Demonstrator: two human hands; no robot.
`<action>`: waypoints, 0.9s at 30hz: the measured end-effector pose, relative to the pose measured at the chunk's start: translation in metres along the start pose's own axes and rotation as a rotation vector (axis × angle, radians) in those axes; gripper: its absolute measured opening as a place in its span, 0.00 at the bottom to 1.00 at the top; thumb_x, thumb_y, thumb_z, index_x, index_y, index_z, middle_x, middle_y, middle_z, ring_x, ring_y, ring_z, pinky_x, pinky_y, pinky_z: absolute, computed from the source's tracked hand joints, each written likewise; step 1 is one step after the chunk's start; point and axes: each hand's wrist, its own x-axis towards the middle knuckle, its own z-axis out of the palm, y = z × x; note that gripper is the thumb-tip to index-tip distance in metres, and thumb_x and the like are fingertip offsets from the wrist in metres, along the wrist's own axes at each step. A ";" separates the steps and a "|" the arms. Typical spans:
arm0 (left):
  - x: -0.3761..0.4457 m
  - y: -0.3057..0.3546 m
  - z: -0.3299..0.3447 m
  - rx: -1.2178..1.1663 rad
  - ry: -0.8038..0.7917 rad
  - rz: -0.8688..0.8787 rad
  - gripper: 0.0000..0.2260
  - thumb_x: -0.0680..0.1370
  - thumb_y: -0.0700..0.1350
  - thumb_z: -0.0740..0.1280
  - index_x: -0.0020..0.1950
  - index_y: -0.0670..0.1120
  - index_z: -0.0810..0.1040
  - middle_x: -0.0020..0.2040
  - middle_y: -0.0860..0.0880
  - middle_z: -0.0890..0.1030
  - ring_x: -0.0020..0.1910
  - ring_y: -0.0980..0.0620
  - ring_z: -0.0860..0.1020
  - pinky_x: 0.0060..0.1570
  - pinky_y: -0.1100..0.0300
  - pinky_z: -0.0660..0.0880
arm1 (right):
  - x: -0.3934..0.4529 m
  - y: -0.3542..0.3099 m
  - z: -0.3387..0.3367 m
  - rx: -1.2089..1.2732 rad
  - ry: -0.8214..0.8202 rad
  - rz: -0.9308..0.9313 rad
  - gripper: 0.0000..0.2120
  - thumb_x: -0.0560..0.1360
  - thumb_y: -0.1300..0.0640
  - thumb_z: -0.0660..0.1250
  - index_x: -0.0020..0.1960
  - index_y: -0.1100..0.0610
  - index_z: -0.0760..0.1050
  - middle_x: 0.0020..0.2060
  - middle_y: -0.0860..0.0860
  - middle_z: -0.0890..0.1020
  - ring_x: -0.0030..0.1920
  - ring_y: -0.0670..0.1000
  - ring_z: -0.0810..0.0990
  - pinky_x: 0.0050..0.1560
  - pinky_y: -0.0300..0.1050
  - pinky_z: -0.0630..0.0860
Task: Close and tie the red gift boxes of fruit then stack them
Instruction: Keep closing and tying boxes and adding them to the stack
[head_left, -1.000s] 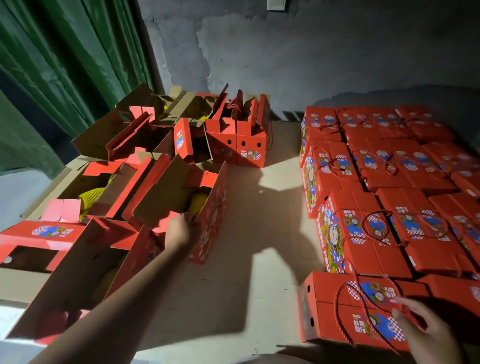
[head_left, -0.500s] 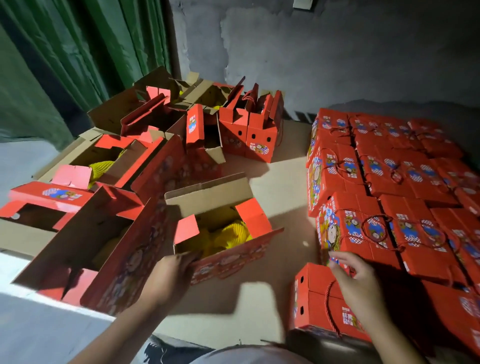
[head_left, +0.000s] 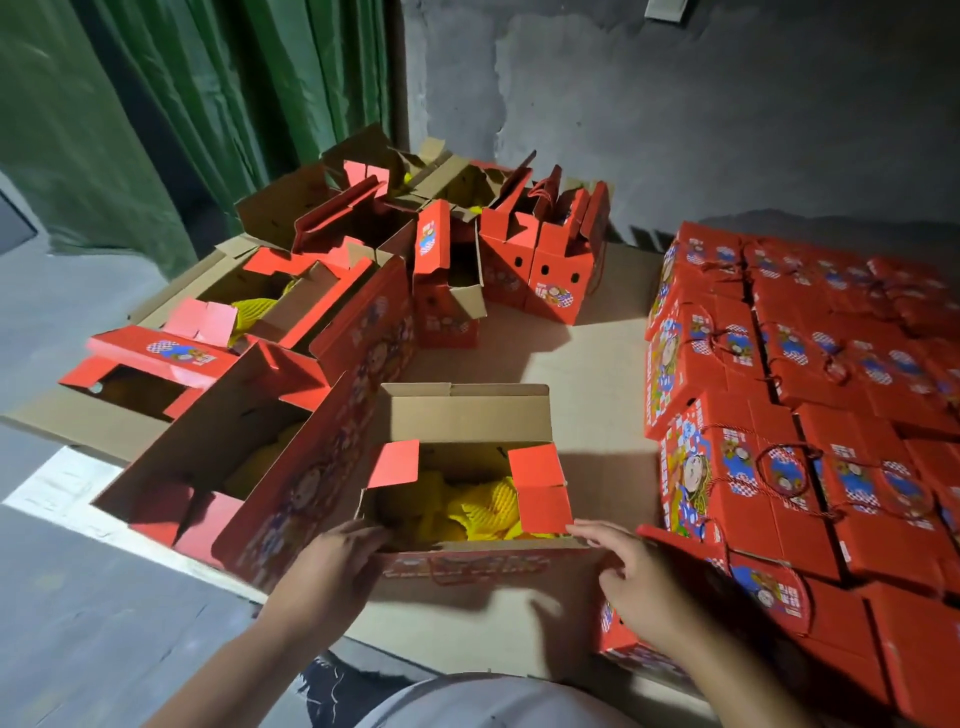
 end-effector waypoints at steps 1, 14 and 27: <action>0.000 0.001 -0.001 -0.017 -0.012 -0.005 0.07 0.80 0.49 0.70 0.56 0.58 0.84 0.53 0.63 0.81 0.51 0.63 0.79 0.50 0.65 0.76 | 0.000 0.000 0.002 -0.019 -0.019 -0.014 0.35 0.70 0.77 0.58 0.64 0.45 0.81 0.64 0.39 0.79 0.65 0.33 0.74 0.66 0.34 0.71; 0.006 -0.034 0.022 -1.177 0.000 -1.133 0.15 0.78 0.54 0.72 0.57 0.44 0.82 0.53 0.41 0.86 0.56 0.43 0.82 0.54 0.46 0.80 | 0.014 0.009 0.013 0.090 0.093 -0.035 0.13 0.77 0.62 0.73 0.53 0.45 0.85 0.52 0.32 0.84 0.57 0.34 0.79 0.59 0.27 0.70; 0.029 -0.064 0.037 -1.937 0.354 -1.135 0.19 0.80 0.29 0.59 0.69 0.42 0.75 0.56 0.43 0.86 0.52 0.45 0.86 0.44 0.52 0.84 | 0.019 0.014 0.013 0.103 0.107 -0.046 0.13 0.76 0.66 0.73 0.53 0.50 0.85 0.51 0.40 0.86 0.56 0.41 0.82 0.59 0.35 0.75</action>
